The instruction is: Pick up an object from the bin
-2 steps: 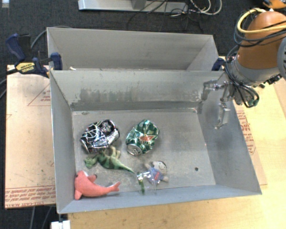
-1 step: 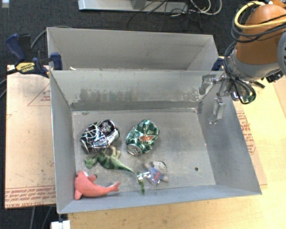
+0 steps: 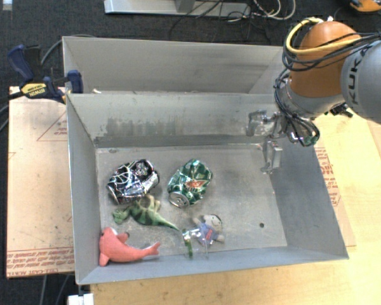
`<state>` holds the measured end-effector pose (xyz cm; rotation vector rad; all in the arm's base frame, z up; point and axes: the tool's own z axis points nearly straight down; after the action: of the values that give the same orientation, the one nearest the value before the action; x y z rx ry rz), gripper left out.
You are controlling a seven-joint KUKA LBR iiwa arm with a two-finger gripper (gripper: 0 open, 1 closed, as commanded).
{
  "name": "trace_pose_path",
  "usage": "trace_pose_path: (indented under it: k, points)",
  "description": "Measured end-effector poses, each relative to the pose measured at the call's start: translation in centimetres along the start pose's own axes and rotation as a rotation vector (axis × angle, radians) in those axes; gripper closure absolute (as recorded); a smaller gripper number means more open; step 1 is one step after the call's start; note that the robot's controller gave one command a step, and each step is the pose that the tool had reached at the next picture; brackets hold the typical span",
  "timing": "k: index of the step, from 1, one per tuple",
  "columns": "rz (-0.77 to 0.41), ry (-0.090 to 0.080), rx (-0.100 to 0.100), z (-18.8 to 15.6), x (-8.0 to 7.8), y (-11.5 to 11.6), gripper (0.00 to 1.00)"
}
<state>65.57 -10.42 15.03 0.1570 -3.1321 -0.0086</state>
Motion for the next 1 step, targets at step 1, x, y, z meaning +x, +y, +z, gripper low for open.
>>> trace_pose_path:
  k: [1]
  points:
    - [0.108, -0.026, 0.005, -3.54, 2.06, 2.51, 0.00]
